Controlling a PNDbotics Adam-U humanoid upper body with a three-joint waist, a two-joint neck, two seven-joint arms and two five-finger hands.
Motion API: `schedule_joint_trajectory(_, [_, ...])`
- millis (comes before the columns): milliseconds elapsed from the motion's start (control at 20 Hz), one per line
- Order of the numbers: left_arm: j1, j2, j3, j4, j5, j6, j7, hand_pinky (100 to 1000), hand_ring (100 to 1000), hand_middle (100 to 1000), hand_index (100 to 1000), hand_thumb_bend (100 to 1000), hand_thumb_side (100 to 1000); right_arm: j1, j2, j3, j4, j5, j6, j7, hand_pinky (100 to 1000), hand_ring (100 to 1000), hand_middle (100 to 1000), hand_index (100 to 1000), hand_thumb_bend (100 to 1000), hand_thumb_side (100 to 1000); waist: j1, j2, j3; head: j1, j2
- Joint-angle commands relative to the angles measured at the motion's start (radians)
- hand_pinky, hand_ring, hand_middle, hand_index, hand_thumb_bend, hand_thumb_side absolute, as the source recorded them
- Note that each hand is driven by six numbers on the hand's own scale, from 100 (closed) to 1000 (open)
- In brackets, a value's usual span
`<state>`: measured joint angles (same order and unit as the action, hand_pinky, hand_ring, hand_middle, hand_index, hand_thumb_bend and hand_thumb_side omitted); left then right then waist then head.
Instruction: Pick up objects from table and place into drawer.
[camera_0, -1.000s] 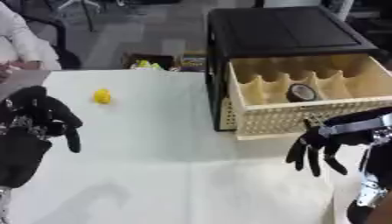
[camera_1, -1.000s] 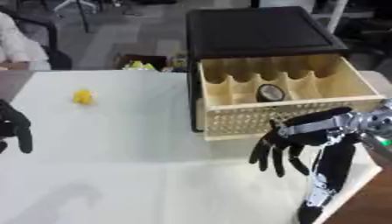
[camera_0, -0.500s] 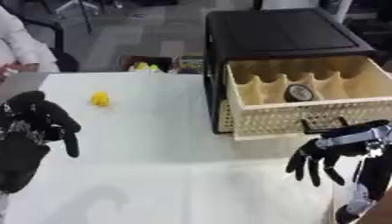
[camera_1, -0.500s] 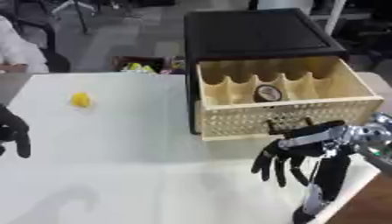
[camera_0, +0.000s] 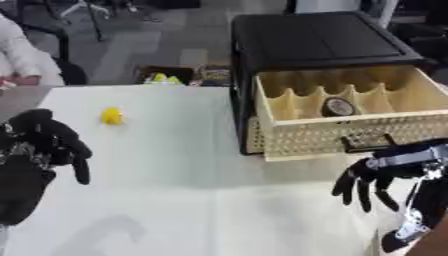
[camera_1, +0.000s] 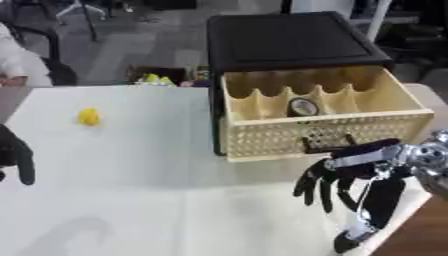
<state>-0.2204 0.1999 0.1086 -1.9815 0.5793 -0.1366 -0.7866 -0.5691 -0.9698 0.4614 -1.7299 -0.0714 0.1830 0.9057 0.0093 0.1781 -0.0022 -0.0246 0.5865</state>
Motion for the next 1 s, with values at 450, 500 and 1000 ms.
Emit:
schedule_joint_trajectory(450, [-0.01,0.001,0.008,-0.018,-0.015,0.001,-0.012,483,668,692,899,104,1000,-0.048,-0.007,-0.025,0.009,0.011,-0.007,0.001,362,621,768,862,615,170,-0.002,-0.004,0.005,-0.006,-0.018])
schedule_joint_trajectory(500, [-0.01,0.001,0.008,-0.018,-0.015,0.001,-0.012,483,668,692,899,104,1000,-0.049,-0.007,-0.025,0.009,0.011,-0.007,0.001,361,621,770,862,615,170,-0.002,-0.004,0.005,-0.006,-0.018])
schedule_joint_trajectory(1000, [-0.009,-0.006,0.007,-0.018,-0.03,-0.001,-0.026,483,664,690,897,102,1000,-0.113,0.032,-0.006,0.069,0.011,0.0,0.001,338,611,767,858,615,184,-0.004,0.006,0.02,-0.013,-0.029])
